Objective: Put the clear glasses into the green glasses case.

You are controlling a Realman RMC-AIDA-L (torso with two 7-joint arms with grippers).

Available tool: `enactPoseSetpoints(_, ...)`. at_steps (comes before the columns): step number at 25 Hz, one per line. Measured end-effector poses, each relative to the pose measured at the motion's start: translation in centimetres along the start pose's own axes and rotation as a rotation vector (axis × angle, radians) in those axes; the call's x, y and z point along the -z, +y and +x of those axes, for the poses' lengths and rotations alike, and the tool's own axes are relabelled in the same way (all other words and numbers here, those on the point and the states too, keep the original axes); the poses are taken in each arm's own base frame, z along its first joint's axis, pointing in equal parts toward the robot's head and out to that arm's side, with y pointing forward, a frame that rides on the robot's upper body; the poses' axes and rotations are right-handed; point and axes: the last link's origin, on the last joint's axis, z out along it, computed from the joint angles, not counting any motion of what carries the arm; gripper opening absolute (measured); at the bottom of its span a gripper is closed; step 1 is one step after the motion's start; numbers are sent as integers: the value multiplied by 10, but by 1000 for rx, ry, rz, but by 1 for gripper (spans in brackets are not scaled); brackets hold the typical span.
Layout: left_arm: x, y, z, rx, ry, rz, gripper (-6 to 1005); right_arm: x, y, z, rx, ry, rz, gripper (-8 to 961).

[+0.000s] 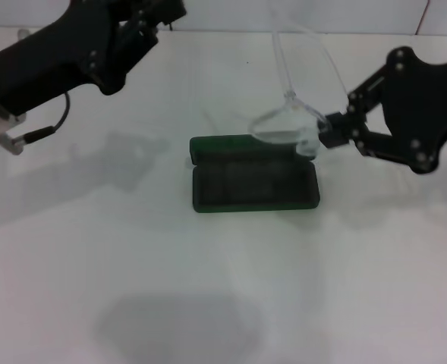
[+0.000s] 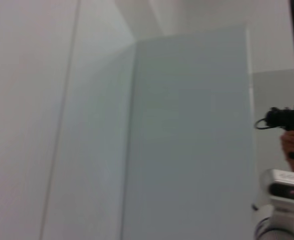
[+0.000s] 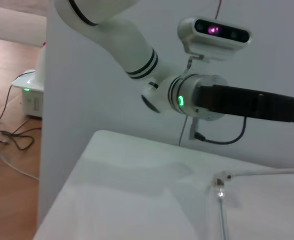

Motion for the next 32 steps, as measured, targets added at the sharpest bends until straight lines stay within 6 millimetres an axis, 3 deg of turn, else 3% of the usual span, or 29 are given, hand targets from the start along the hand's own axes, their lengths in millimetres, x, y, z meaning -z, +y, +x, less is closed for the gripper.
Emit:
enactPoseSetpoints(15, -24, 2, 2, -23, 46, -89, 57, -32, -25, -5, 33, -106, -48, 54)
enactPoseSetpoints(32, -35, 12, -2, 9, 74, -159, 56, -39, -27, -2, 47, -136, -51, 51)
